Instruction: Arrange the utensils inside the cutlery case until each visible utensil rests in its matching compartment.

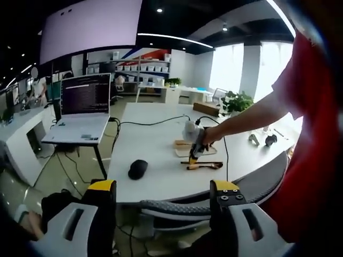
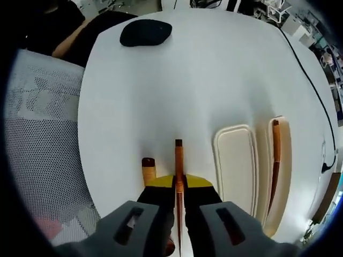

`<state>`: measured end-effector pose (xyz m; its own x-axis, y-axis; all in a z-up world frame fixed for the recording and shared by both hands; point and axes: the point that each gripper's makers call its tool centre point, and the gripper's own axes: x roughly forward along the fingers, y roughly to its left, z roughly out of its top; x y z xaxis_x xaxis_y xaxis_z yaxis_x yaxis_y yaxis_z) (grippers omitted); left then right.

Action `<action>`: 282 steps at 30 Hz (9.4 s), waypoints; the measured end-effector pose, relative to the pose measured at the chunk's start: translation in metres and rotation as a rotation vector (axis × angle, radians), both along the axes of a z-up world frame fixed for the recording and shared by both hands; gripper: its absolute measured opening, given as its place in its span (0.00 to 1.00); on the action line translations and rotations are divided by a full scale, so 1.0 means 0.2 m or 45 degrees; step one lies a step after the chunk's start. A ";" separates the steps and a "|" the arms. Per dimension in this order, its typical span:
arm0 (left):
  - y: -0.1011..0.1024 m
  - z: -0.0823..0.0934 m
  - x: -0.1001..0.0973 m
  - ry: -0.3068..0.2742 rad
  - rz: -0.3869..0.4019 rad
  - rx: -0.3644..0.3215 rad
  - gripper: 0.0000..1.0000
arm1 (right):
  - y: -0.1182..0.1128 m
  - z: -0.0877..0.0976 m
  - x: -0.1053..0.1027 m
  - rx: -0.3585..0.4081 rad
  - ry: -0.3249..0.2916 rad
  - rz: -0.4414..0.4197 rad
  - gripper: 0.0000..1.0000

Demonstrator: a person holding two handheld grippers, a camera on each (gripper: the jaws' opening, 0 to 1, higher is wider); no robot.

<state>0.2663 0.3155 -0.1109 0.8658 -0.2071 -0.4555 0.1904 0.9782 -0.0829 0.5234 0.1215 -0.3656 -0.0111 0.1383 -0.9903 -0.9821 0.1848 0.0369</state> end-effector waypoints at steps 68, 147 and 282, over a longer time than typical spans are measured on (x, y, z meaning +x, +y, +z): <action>0.04 0.00 0.03 -0.068 -0.060 -0.047 0.68 | -0.11 0.32 0.06 0.352 -0.338 -0.037 0.01; 0.01 0.06 0.14 -0.015 -0.154 -0.006 0.67 | -0.27 0.53 0.32 0.278 -0.773 -0.125 0.02; -0.02 -0.03 0.11 0.119 -0.066 0.004 0.68 | -0.03 0.09 0.68 0.014 -0.215 0.050 0.02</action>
